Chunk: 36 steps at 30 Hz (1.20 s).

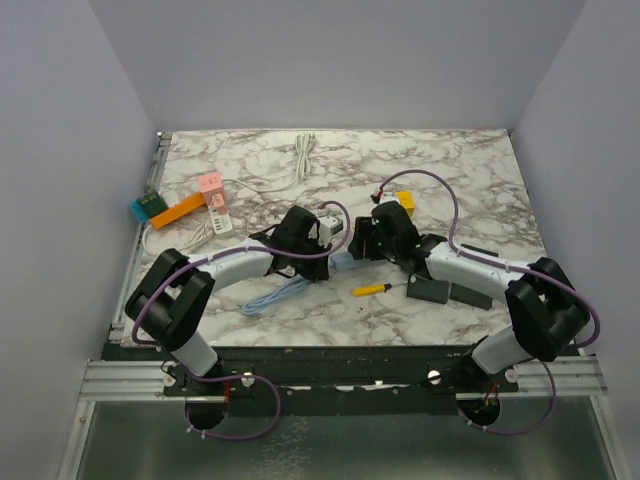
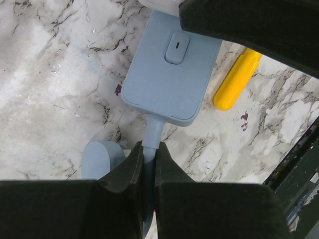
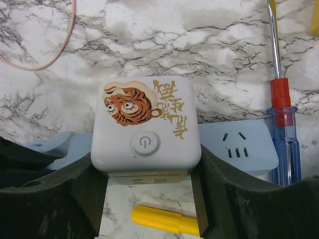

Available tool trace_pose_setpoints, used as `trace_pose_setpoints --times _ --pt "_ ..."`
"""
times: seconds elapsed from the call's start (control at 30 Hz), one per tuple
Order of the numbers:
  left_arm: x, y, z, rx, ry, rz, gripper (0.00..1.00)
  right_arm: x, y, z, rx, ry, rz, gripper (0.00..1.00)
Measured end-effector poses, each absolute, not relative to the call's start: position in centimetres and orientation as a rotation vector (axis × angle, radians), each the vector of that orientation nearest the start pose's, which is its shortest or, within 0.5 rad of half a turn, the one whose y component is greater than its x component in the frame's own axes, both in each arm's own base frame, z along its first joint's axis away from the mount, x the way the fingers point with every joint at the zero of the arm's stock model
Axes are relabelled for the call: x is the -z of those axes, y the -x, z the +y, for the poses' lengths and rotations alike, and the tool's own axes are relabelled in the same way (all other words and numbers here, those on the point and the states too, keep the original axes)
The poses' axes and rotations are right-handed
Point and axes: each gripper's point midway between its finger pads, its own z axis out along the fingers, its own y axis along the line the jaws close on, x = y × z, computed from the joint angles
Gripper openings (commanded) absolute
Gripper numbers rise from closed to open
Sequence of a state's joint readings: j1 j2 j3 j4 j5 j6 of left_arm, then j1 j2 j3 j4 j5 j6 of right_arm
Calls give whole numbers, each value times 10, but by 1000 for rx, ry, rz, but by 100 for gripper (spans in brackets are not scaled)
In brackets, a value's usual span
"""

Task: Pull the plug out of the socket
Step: Remove the plug from the socket.

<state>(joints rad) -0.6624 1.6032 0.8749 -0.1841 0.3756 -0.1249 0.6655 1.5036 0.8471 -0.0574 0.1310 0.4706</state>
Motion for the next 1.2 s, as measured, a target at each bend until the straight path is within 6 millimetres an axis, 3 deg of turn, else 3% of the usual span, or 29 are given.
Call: trace_pose_setpoints --times 0.33,0.4,0.5,0.6,0.8,0.93,1.1,1.2 --pt "-61 -242 -277 797 -861 2367 0 -85 -317 242 -444 37 2347 0" --pt "-62 -242 -277 797 -861 2366 20 -85 -318 243 -443 36 2347 0" --pt "-63 -241 -277 800 -866 2362 65 -86 -316 243 -463 59 2325 0" --pt "-67 -236 -278 838 -854 2374 80 -90 -314 235 -478 74 2267 0" --pt "-91 -244 -277 985 -719 2347 91 -104 -301 224 -501 162 2127 0" --pt "-125 -257 -282 1115 -571 2259 96 -114 -296 226 -522 226 2027 0" --pt "-169 -272 -296 1284 -416 2133 96 -133 -288 235 -553 295 1898 0" --pt "-178 -277 -300 1344 -340 2121 96 -148 -288 240 -567 308 1833 0"
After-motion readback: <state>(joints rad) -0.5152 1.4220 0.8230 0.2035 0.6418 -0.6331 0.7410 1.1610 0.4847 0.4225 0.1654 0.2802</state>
